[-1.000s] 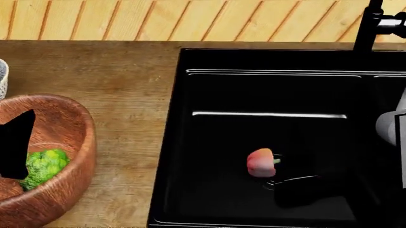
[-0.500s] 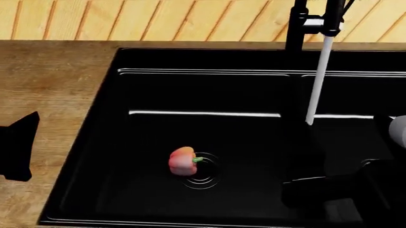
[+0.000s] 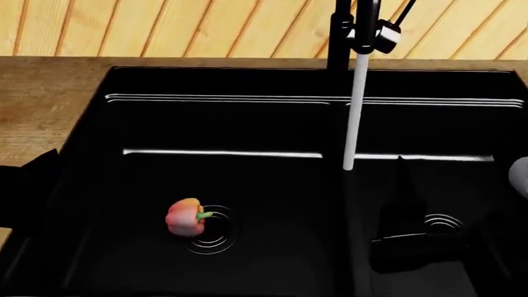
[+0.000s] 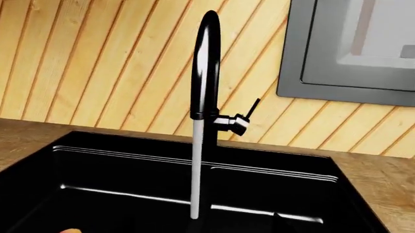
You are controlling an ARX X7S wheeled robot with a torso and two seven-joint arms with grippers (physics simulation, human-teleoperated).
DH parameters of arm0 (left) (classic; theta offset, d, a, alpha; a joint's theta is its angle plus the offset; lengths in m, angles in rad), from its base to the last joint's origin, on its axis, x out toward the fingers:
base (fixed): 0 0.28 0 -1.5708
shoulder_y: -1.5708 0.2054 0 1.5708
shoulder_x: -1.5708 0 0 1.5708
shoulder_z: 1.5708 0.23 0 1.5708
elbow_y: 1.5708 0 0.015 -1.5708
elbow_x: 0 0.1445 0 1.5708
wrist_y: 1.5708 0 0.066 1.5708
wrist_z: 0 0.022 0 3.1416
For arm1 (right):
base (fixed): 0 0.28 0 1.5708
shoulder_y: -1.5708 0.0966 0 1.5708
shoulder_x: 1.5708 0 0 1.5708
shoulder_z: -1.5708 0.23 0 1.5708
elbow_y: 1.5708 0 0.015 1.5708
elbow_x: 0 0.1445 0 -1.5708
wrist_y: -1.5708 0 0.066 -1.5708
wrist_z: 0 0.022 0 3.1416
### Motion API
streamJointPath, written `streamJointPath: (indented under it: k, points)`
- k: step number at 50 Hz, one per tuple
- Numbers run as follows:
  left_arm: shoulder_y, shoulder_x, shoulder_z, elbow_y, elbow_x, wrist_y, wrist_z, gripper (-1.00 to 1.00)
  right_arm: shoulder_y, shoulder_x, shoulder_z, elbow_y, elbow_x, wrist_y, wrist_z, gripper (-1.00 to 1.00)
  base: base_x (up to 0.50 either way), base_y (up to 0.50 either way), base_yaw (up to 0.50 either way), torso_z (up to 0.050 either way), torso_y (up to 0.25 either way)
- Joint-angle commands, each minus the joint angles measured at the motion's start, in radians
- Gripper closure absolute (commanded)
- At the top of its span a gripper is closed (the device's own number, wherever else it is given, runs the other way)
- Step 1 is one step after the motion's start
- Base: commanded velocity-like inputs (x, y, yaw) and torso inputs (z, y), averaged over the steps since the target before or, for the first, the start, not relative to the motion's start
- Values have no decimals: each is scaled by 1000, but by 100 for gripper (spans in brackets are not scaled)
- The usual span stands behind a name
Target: Pick the broccolis and apricots from the sink and place them in one bowl. Place the bell pepper in the other bowl. Then turn off the sink faucet.
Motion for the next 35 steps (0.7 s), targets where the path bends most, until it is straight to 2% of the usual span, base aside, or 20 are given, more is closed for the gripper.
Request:
streamJointPath:
  k: [1,22,35]
  points:
    - [-1,21,9,-9,14,8,16,-100,-34,-15,1,8,-34,-15,-17,-100,230,-31,0,0,0]
    - [19,13,1,-2,18,21,27,-100,-76,-13,11,15,-10,-46,-19,-100,232,-28,0,0,0]
    - [25,15,-2,1,20,30,30,-100,-78,0,15,-5,9,-39,-14,-100,133,-27,0,0,0]
